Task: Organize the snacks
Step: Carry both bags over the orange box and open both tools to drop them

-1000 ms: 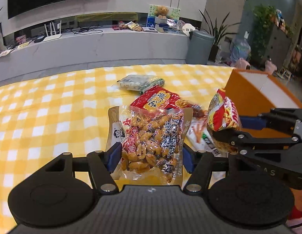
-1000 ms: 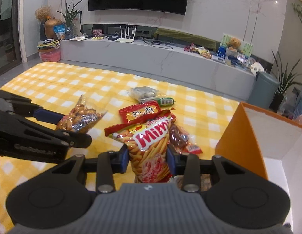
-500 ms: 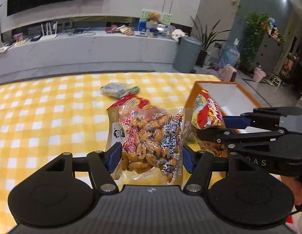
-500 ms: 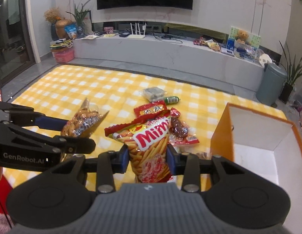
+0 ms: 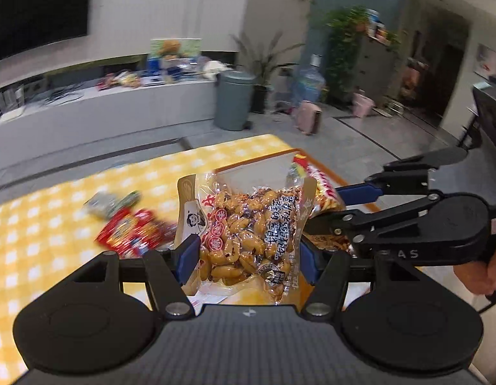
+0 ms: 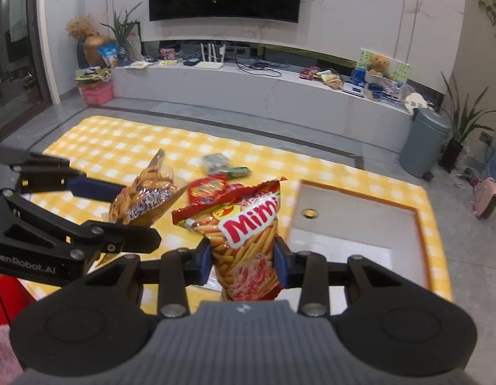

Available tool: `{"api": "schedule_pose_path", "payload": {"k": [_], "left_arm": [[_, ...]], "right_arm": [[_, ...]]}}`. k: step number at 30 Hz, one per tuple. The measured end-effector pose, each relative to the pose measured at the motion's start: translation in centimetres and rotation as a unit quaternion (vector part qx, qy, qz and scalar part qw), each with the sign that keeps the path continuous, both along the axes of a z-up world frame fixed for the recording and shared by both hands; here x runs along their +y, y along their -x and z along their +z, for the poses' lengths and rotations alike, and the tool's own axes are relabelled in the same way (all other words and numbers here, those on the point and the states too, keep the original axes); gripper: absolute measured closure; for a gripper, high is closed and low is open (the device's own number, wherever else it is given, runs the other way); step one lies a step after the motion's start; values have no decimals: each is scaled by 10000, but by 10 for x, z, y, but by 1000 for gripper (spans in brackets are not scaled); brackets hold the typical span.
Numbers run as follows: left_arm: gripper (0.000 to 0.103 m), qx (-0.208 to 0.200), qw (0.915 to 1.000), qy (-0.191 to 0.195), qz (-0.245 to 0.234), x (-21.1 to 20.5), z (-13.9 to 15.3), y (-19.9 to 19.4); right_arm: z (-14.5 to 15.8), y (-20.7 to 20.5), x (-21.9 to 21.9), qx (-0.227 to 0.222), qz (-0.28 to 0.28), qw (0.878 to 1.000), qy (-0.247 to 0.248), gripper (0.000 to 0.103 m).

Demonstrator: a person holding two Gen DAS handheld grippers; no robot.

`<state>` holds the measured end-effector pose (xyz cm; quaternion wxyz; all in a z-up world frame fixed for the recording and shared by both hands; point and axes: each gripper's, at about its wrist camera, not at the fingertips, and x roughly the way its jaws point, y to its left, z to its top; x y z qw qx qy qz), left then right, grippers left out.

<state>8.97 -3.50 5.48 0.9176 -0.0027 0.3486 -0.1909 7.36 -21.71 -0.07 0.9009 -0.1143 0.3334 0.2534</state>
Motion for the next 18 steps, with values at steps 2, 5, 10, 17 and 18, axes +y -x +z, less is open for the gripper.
{"api": "schedule_pose_path", "payload": {"k": [2,5,10,17,18], "left_arm": [[31,6,9997,-33,-228,-15,3,-9],[31,-32,9983,-171,-551,-36,2,-21],[31,45,9944,-487,-939,-74,-8,-40],[31,335,9874,-786,-1332,-113,-36,-68],[31,376,9863,-837,-1372,-118,-41,-73]], "right_arm": [[4,-2,-12,22,-61,9999,123,66],[6,-8,-31,12,-163,9992,372,66],[-6,-25,-64,91,-264,9970,729,66],[-34,-50,-95,312,-290,9941,999,66],[-39,-54,-98,354,-260,9936,1037,66]]}}
